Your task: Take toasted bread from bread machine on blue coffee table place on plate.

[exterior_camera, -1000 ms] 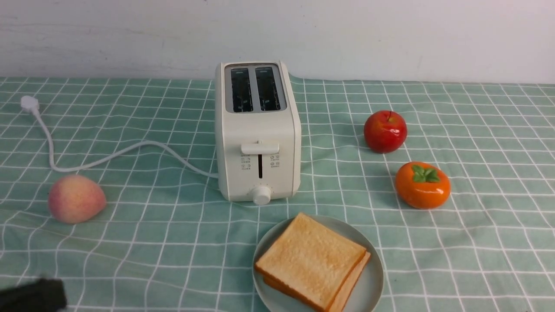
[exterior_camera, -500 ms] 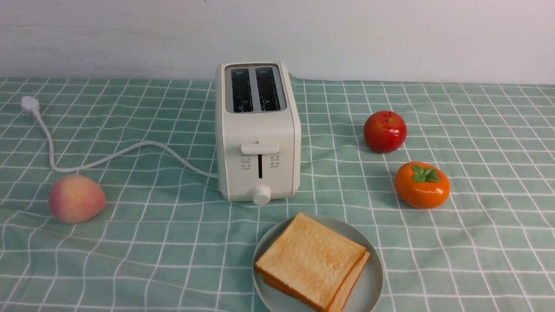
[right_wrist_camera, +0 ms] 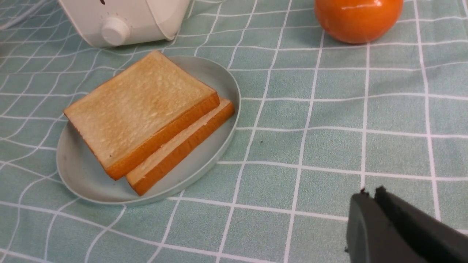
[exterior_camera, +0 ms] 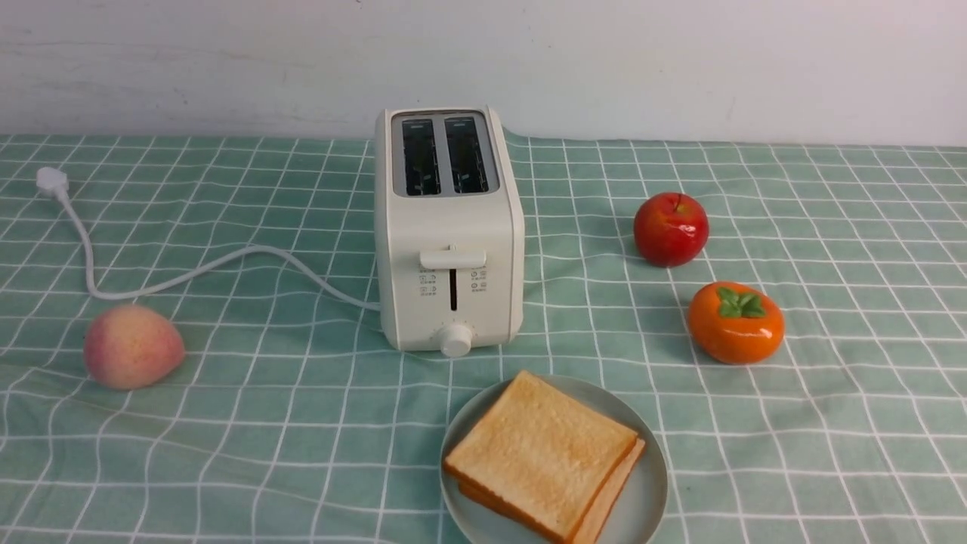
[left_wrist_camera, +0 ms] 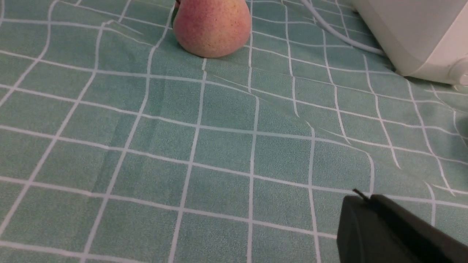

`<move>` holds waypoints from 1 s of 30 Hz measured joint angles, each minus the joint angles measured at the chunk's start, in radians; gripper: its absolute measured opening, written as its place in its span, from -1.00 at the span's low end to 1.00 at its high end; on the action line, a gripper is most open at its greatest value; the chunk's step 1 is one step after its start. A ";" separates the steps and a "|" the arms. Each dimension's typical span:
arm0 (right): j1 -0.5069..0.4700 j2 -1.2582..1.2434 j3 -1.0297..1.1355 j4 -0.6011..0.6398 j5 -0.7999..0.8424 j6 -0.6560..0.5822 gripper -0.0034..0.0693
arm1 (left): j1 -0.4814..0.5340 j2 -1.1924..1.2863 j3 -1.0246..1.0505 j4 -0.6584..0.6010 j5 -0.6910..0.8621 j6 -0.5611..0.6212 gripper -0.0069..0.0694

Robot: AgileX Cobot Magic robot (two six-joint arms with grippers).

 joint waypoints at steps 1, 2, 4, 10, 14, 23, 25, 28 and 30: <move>0.000 0.000 0.000 0.000 0.000 0.000 -0.83 | 0.000 0.000 0.000 0.000 0.000 0.000 -0.83; 0.000 0.000 0.000 0.000 0.000 0.000 -0.82 | 0.000 0.000 0.000 0.000 0.000 0.000 -0.82; 0.000 0.000 0.000 0.000 0.000 0.000 -0.81 | 0.000 0.000 0.000 0.000 -0.001 0.000 -0.82; 0.000 0.000 0.000 0.000 0.000 0.000 -0.81 | 0.000 0.000 0.000 -0.003 -0.001 0.002 -0.81; -0.001 -0.021 0.000 0.000 0.000 0.000 -0.79 | 0.000 0.000 0.000 -0.003 -0.002 0.002 -0.81; -0.100 -0.251 0.000 0.000 0.001 0.000 -0.79 | 0.000 0.000 0.000 -0.004 -0.004 0.002 -0.81; -0.107 -0.279 0.000 0.000 0.001 0.000 -0.79 | 0.000 0.000 0.000 -0.004 -0.004 0.002 -0.81; -0.112 -0.328 0.000 0.000 0.001 0.000 -0.78 | 0.000 0.000 0.000 -0.004 -0.004 0.002 -0.81; -0.113 -0.348 0.000 0.000 0.001 -0.001 -0.77 | 0.000 0.000 0.000 -0.004 -0.005 0.002 -0.81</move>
